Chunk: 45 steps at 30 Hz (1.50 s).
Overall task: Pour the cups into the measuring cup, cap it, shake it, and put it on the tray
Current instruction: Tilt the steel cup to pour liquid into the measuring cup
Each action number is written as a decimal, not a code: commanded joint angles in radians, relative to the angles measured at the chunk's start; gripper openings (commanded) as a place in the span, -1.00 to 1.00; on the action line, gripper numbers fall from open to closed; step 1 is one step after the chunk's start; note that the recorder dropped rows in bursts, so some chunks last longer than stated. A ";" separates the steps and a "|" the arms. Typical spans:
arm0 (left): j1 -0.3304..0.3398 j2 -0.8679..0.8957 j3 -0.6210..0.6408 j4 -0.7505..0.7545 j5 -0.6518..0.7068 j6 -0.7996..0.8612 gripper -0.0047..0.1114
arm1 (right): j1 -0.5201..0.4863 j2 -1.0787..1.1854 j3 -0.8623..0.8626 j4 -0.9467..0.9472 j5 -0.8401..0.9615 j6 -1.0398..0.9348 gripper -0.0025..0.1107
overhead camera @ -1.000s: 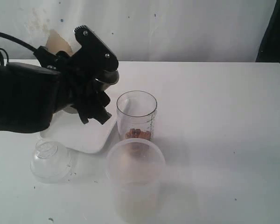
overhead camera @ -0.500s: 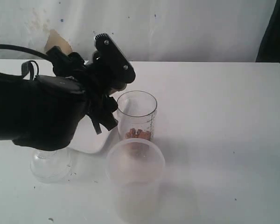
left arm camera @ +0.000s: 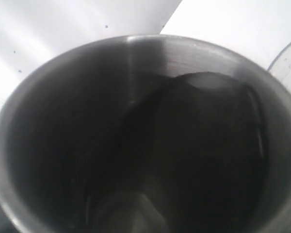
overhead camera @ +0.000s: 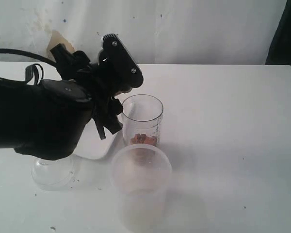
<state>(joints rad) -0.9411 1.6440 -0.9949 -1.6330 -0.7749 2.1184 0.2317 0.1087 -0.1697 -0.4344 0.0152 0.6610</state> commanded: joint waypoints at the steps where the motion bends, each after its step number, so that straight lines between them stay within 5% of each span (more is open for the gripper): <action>1: -0.026 -0.011 -0.017 0.099 -0.040 -0.001 -0.92 | -0.006 -0.006 0.002 -0.009 -0.009 0.004 -0.96; 45: -0.028 -0.010 -0.013 0.219 -0.114 -0.001 -0.92 | -0.006 -0.006 0.002 -0.009 -0.009 0.004 -0.96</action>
<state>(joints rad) -0.9655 1.6440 -0.9949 -1.4753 -0.8582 2.1184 0.2317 0.1087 -0.1697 -0.4344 0.0152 0.6610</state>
